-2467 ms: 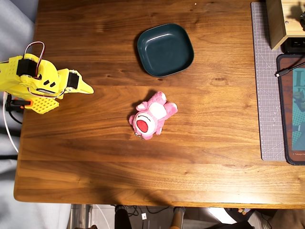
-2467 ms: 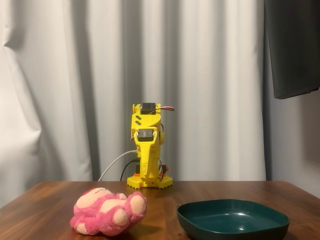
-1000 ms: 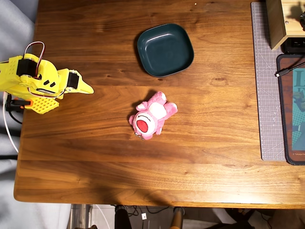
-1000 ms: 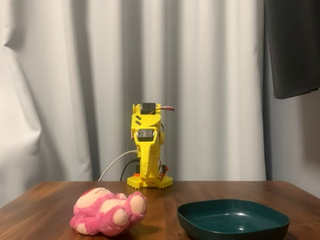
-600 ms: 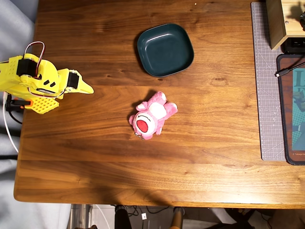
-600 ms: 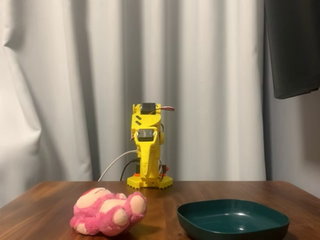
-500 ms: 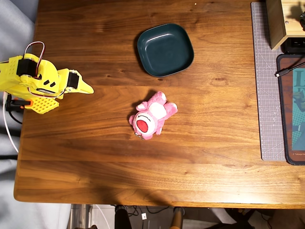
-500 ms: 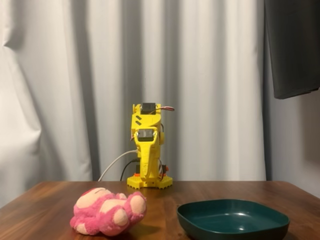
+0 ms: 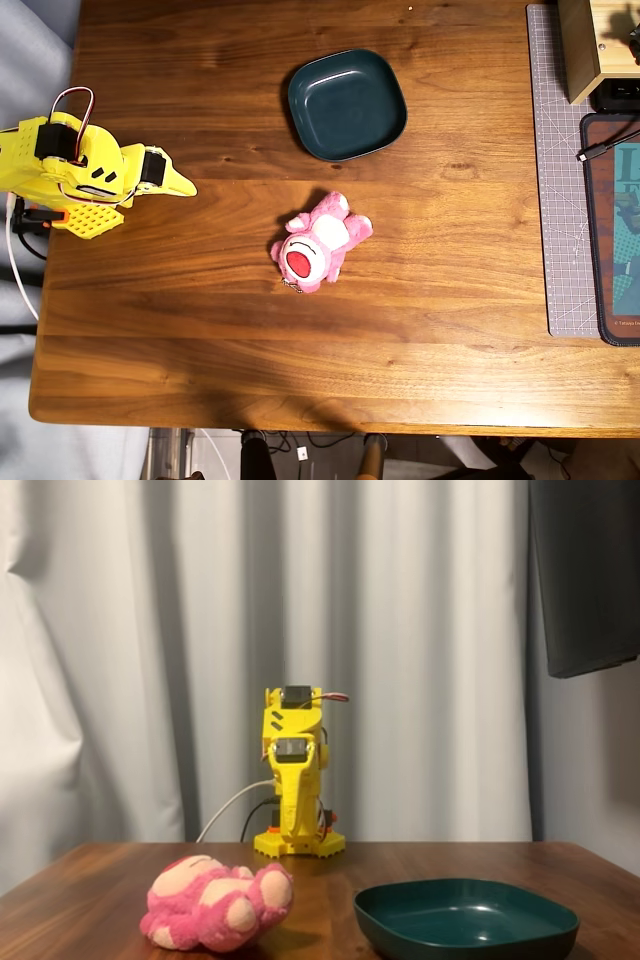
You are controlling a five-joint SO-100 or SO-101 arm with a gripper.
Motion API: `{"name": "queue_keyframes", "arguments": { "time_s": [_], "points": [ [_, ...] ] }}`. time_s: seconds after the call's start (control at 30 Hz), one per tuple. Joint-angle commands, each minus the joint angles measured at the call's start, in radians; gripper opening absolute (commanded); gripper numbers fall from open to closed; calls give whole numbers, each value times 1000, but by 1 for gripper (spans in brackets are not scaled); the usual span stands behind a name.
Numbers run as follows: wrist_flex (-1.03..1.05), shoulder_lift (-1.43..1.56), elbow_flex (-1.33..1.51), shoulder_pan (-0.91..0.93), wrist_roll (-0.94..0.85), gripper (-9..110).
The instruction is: Grasp a strawberry bear and put it in the bin.
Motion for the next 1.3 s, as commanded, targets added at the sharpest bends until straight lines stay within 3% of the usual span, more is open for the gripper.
{"name": "queue_keyframes", "arguments": {
  "time_s": [0.0, 0.87, 1.27],
  "points": [
    [-11, 29, -3, 15, -2, 1],
    [-11, 29, -3, 23, -5, 0],
    [-107, 15, -15, 38, -118, 2]
  ]
}}
